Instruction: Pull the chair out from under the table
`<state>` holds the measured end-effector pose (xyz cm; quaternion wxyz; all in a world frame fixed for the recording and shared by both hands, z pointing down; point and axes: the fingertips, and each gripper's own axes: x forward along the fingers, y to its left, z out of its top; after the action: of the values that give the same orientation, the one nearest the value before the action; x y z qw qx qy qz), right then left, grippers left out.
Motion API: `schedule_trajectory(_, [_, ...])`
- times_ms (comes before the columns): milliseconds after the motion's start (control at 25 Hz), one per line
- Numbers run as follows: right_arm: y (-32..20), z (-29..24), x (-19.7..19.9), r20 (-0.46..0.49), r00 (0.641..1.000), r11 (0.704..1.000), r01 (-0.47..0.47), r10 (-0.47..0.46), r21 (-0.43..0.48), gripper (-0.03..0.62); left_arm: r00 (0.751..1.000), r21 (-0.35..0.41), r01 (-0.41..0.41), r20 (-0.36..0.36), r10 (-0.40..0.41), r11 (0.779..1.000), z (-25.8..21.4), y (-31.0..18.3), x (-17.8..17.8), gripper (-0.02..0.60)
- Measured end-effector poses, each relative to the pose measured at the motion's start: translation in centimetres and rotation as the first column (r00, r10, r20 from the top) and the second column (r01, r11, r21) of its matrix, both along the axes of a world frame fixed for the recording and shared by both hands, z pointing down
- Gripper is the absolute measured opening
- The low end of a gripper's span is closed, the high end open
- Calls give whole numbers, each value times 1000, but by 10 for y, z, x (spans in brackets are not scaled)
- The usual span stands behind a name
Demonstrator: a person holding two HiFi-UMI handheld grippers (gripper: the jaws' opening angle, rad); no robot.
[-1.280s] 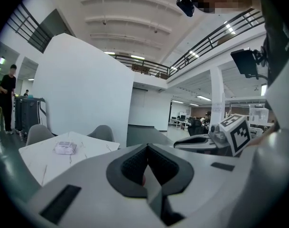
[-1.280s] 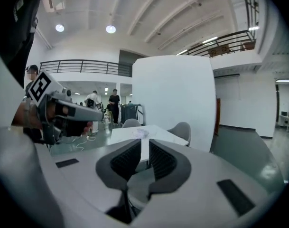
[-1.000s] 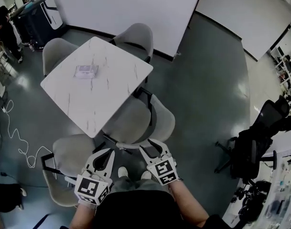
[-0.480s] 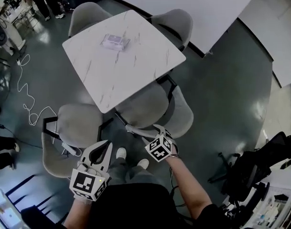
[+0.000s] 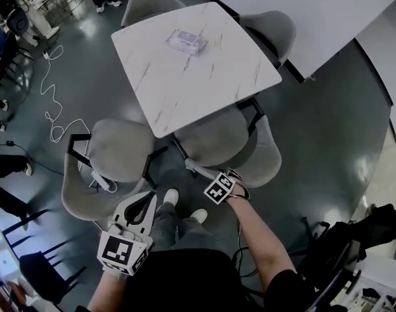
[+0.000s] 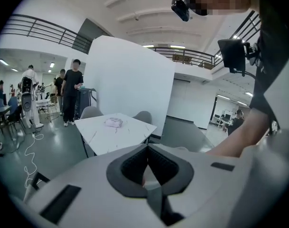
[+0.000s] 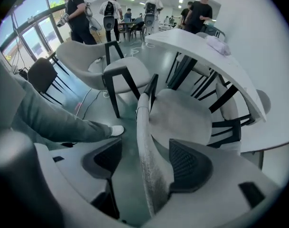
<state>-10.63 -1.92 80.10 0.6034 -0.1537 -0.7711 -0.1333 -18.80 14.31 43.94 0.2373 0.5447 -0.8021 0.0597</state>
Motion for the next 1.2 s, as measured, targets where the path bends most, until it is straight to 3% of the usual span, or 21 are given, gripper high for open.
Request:
schedule_trajectory(360, [-15, 49, 12, -214, 972, 976, 135, -96, 174, 291, 1000, -37, 18, -24, -19, 999, 21, 20, 18, 6])
schedule_trajectory(400, [-17, 52, 13, -227, 968, 967, 150, -102, 206, 278, 999, -41, 23, -24, -24, 999, 21, 21, 18, 6])
schedule_trajectory(480, [-23, 57, 16, -244, 962, 944, 190, -123, 271, 183, 999, -43, 27, -20, -28, 999, 20, 24, 19, 6])
schedule_trajectory(760, [-23, 64, 25, -257, 938, 877, 315, -230, 362, 137, 1000, -58, 31, 4, -31, 998, 14, 37, 22, 6])
schedule_trajectory(1040, [-29, 62, 37, -271, 949, 917, 245, -161, 314, 127, 1000, -62, 12, 16, -11, 998, 10, 38, 31, 6])
schedule_trajectory(1200, [-35, 62, 57, -273, 950, 919, 238, -153, 315, 127, 1000, -68, -14, 16, 15, 998, 15, 34, 38, 6])
